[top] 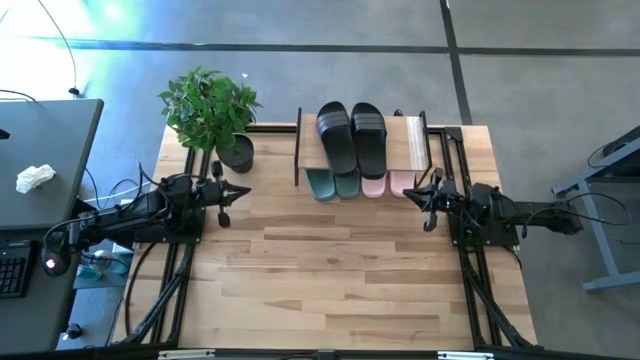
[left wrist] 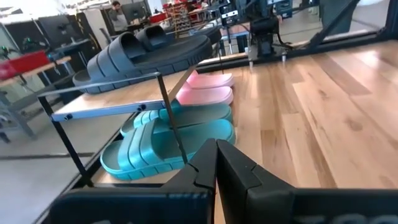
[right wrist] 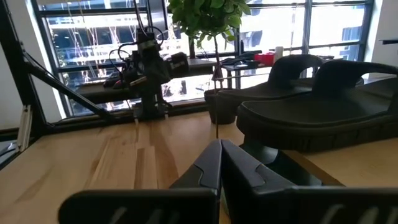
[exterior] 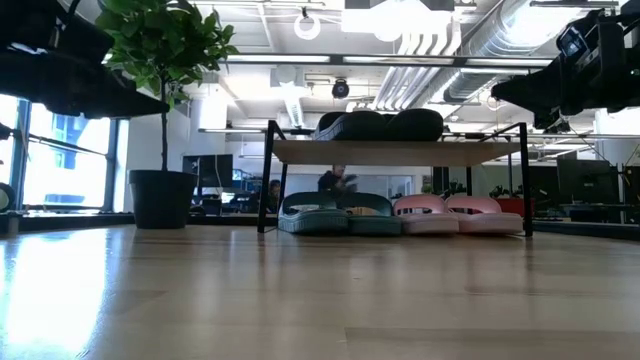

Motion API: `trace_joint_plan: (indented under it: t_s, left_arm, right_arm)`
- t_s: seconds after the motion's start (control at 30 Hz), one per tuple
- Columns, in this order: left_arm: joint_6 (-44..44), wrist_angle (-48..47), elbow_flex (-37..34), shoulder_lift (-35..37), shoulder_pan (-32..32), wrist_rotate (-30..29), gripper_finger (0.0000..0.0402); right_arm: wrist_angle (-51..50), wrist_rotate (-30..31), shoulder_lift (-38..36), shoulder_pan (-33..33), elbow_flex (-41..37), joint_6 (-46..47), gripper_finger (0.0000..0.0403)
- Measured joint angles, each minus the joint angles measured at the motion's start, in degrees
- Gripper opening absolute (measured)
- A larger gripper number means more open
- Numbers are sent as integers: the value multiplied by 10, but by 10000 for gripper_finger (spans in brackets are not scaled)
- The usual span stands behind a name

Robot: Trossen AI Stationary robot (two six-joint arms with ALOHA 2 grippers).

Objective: Pick and place slides into the shelf
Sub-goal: Return to Home Position

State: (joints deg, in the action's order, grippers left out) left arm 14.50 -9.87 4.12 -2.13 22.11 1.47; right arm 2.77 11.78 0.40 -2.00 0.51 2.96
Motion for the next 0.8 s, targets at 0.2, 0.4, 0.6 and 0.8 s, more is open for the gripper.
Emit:
trace_joint_plan:
  t_s: [0.2,0.4,0.6,0.8]
  left_arm:
    - [22,0,0,0,0,0,1]
    - [22,0,0,0,0,0,1]
    - [22,0,0,0,0,0,1]
    - [22,0,0,0,0,0,1]
  right_arm:
    - [0,-1,0,0,0,0,0]
    - [0,-2,0,0,0,0,0]
    - [0,-2,0,0,0,0,0]
    - [0,-2,0,0,0,0,0]
